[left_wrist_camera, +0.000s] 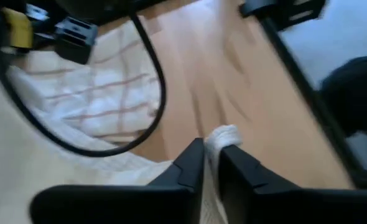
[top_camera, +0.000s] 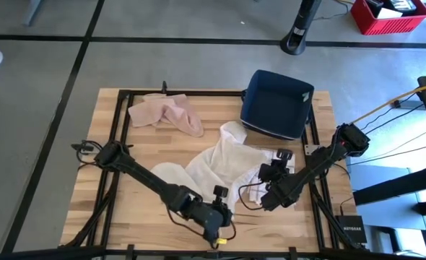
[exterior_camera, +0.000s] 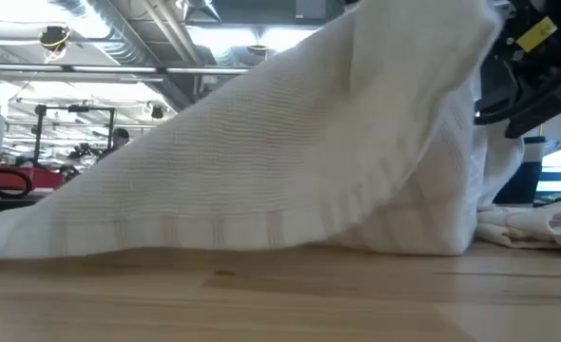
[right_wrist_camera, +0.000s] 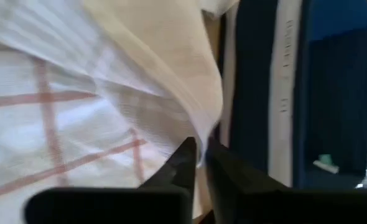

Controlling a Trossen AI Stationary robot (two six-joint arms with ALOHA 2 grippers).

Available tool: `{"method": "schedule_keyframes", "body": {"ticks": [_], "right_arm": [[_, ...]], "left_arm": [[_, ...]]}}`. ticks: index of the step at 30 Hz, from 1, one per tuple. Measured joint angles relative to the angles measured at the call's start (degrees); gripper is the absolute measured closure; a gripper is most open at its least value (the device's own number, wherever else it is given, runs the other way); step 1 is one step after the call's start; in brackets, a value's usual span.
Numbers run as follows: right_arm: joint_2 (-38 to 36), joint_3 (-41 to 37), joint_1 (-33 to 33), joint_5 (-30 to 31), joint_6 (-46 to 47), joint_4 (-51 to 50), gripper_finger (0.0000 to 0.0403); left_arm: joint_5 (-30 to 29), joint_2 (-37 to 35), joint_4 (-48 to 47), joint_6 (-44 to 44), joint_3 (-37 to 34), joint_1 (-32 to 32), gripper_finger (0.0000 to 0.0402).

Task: Fold towel
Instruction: Fold the white with grey-stripe towel

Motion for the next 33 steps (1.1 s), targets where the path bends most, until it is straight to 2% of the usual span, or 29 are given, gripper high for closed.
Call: {"method": "schedule_keyframes", "body": {"ticks": [5,9,13,16,18,23,27,33], "right_arm": [[-0.02,2.78,0.07,-3.98,-0.49,-0.4,0.029],[-0.02,6.9,0.2,-8.31,-0.87,-1.06,0.0238],[-0.02,11.18,1.18,-9.93,-2.0,0.71,0.0209],[-0.04,13.11,1.96,-7.5,-3.42,3.7,0.0201],[-0.08,13.36,2.63,-4.72,-4.73,6.58,0.0201],[-0.08,13.26,3.82,2.29,-10.53,17.73,0.0204],[-0.08,13.22,3.79,6.76,-17.02,28.04,0.0205],[2.16,13.22,3.76,5.42,-30.93,46.3,0.0205]], "left_arm": [[3.98,-0.51,-5.42,-0.25,0.72,-0.47,0.0289],[4.25,-1.53,-23.43,-2.63,4.1,-2.18,0.0245],[3.35,-3.47,-41.14,-13.19,4.98,-5.09,0.0235],[1.61,-5.25,-51.41,-20.87,3.28,-8.29,0.024],[-0.12,-6.74,-55.01,-25.46,0.98,-10.86,0.0246],[-2.04,-12.5,-55.59,-34.47,-9.6,-15.87,0.0257],[-0.89,-18.0,-52.58,-41.83,-20.69,-16.76,0.0263],[2.3,-27.31,-42.55,-43.34,-38.15,-15.45,0.0268]]}}
